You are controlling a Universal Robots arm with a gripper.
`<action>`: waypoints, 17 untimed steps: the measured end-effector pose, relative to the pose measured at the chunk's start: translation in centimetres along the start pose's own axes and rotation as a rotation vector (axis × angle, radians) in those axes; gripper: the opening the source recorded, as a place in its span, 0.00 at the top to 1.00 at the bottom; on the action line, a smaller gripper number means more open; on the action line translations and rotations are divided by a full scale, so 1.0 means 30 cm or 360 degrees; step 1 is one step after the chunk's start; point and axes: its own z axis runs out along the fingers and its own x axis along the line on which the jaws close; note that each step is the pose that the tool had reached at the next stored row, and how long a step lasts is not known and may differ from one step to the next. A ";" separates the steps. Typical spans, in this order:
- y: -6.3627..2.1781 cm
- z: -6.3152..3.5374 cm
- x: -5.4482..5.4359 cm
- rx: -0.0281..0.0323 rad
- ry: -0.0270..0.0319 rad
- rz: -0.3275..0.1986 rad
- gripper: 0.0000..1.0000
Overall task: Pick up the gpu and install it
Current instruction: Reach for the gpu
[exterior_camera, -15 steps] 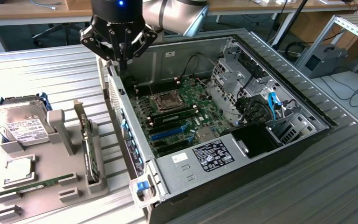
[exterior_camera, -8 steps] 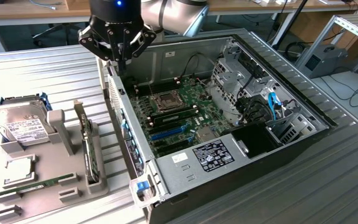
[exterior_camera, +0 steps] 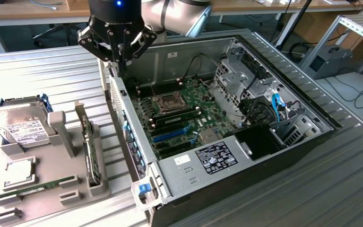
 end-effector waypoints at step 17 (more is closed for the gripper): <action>-0.001 0.000 0.016 0.00000 0.00000 0.0000 0.89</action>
